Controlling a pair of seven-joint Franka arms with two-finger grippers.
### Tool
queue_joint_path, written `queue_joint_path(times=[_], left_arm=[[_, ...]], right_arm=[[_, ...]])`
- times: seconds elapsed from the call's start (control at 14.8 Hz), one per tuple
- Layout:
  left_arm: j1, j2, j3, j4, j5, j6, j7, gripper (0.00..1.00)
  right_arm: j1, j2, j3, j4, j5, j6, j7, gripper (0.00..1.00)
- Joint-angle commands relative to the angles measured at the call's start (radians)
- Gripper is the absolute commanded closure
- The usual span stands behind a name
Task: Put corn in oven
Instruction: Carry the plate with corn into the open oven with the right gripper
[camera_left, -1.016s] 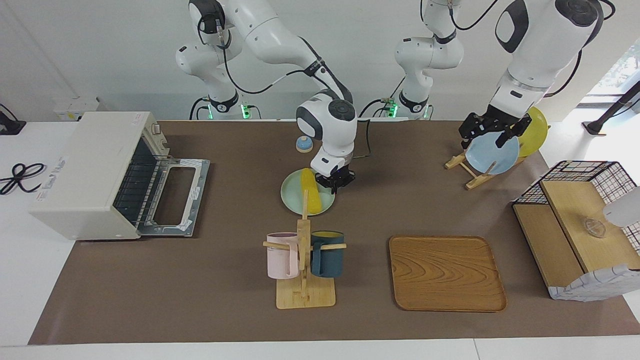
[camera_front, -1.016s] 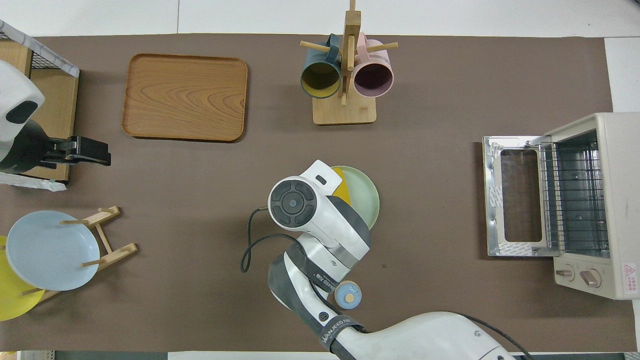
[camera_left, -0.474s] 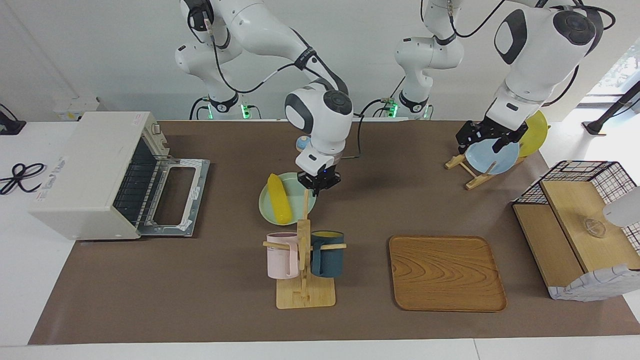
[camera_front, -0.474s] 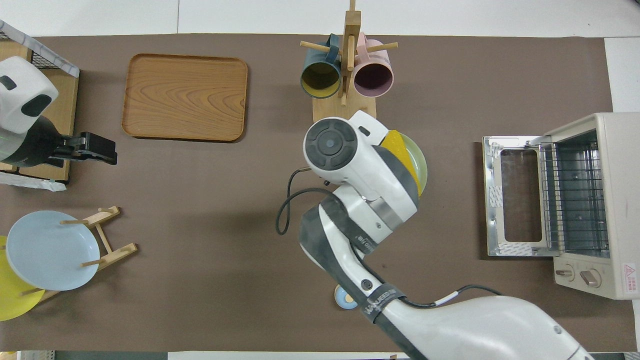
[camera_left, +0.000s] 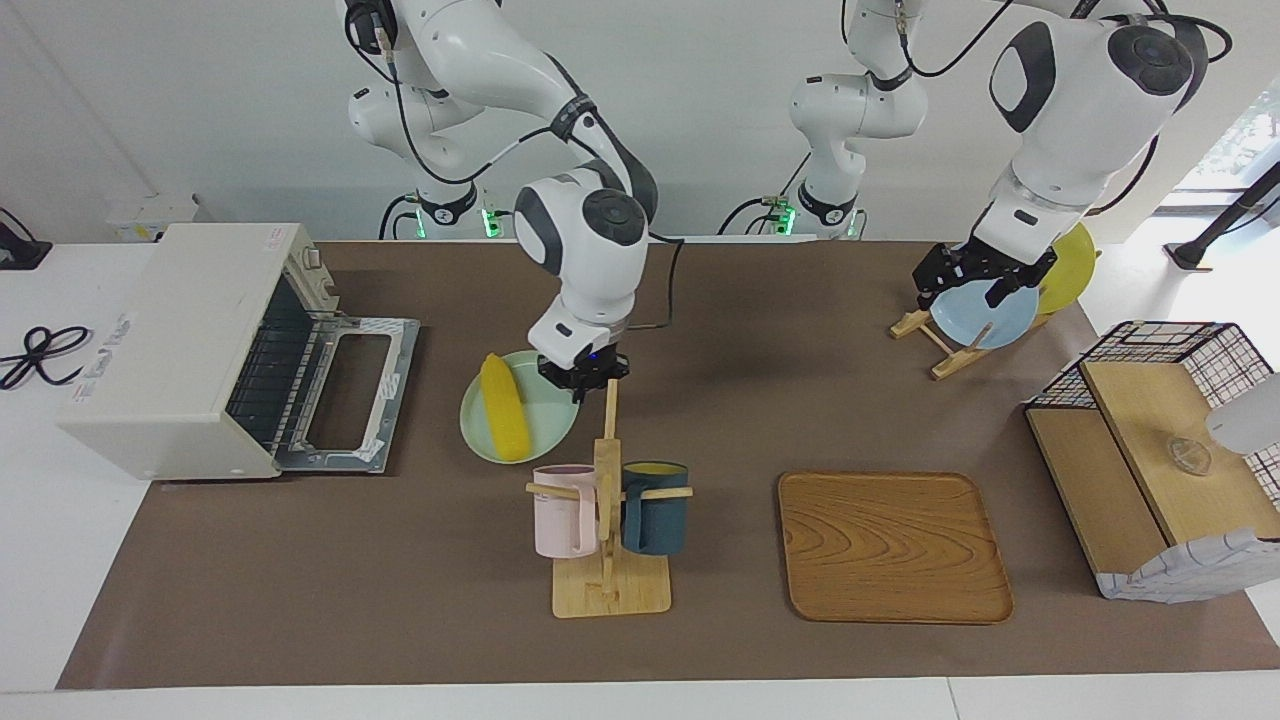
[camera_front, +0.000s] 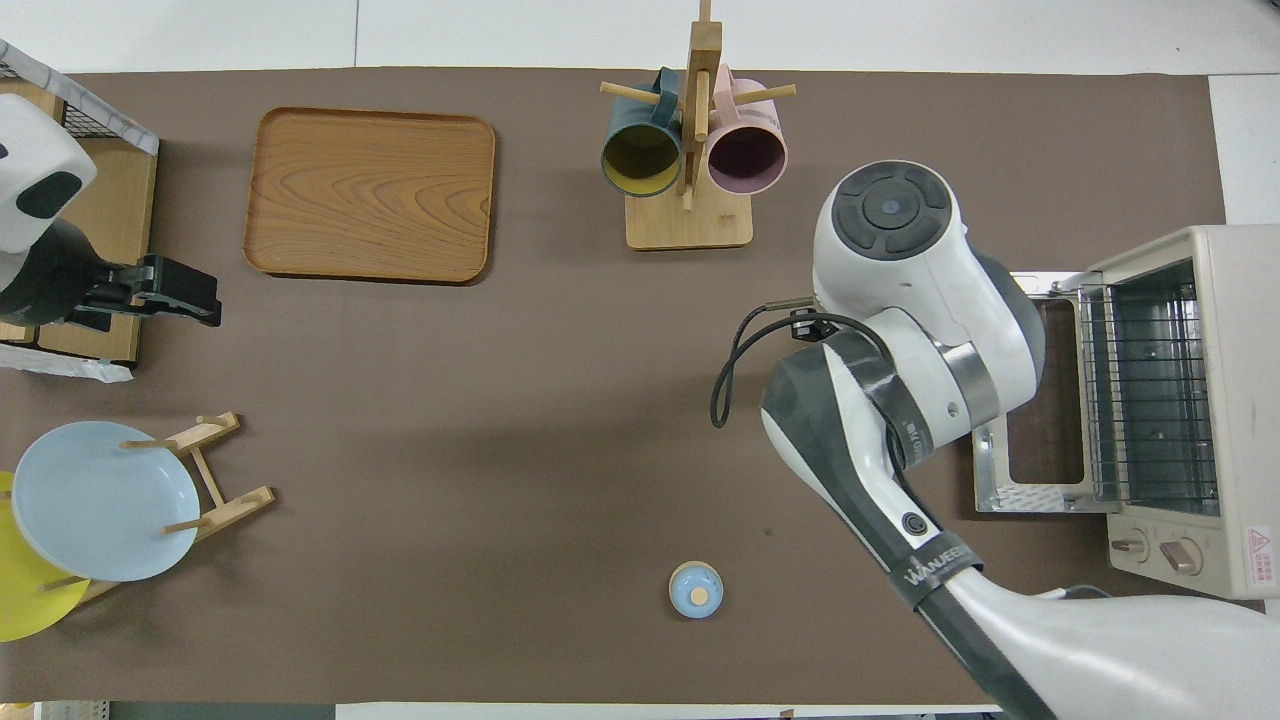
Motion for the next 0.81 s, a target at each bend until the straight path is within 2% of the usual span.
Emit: queue_joint_path(times=[0.0,0.14,0.41,0.75], left_arm=[[-0.009,0.004,0.002,0.013,0.021,-0.023,0.015,0.0],[-0.006,0.003,-0.003,0.013,0.021,-0.026,0.02,0.0],[0.023,0.001,-0.037,0.013,0.021,-0.02,0.015,0.0],[0.021,0.0,-0.035,0.013,0.021,-0.014,0.006,0.0]], right_arm=[[-0.072,-0.046,0.011,-0.05,-0.071,-0.048,-0.051,1.0],[-0.114,-0.072,0.01,-0.073,-0.09,-0.07,-0.076,1.0],[-0.267,-0.094,0.013,-0.113,-0.094,-0.048,-0.252,1.0],[-0.33,-0.124,0.013,-0.209,-0.094,0.03,-0.301,1.0]])
